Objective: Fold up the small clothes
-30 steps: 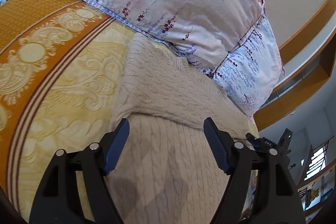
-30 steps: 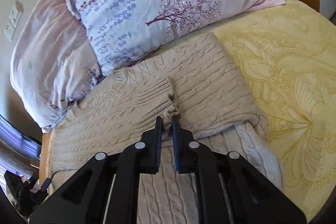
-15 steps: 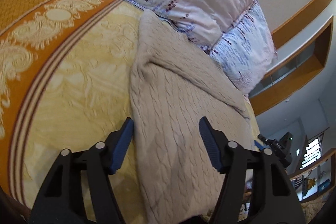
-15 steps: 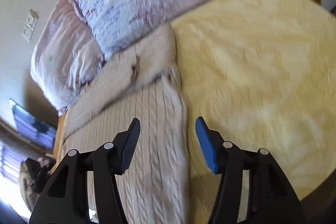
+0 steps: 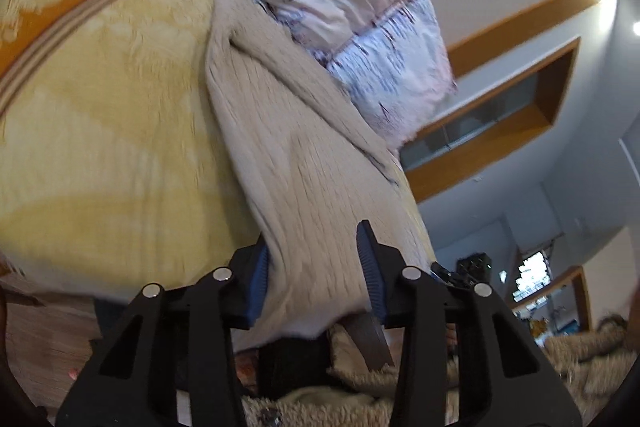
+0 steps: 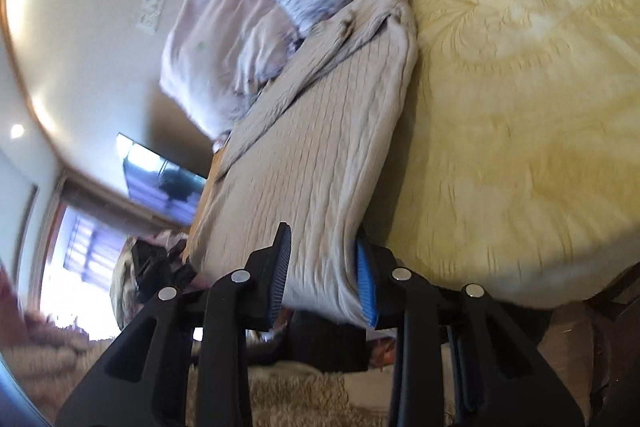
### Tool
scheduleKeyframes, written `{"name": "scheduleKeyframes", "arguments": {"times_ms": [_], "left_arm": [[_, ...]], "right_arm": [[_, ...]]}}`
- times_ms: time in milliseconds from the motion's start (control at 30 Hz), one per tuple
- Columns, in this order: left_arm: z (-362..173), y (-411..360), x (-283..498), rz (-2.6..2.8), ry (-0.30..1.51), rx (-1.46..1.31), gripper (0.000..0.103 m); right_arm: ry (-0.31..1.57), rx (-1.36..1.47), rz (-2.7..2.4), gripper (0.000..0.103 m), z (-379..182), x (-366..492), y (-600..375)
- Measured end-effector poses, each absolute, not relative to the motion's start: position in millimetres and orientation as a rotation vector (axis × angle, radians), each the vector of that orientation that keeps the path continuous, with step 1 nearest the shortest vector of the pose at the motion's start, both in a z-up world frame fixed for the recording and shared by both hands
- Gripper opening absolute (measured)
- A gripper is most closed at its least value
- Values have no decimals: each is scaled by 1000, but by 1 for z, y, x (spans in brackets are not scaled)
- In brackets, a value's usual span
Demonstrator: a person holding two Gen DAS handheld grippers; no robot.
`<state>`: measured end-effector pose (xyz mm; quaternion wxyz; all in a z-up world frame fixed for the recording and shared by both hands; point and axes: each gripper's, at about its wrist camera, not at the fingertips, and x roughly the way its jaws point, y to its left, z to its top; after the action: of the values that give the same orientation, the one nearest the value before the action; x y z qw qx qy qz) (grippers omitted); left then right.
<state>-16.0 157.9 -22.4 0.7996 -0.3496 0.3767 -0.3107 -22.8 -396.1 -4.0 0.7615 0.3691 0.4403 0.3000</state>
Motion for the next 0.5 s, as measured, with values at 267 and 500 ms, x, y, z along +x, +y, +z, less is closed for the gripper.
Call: {"name": "scheduleKeyframes", "arguments": {"times_ms": [267,500], "left_arm": [[-41,153,-46,-680,861,-698,40],[-69,144,-41,-640,947,-682,40]], "right_arm": [[1058,761,673,33,-27,-39,-388],[1076,739,693,33,-41,-36,-376]]}}
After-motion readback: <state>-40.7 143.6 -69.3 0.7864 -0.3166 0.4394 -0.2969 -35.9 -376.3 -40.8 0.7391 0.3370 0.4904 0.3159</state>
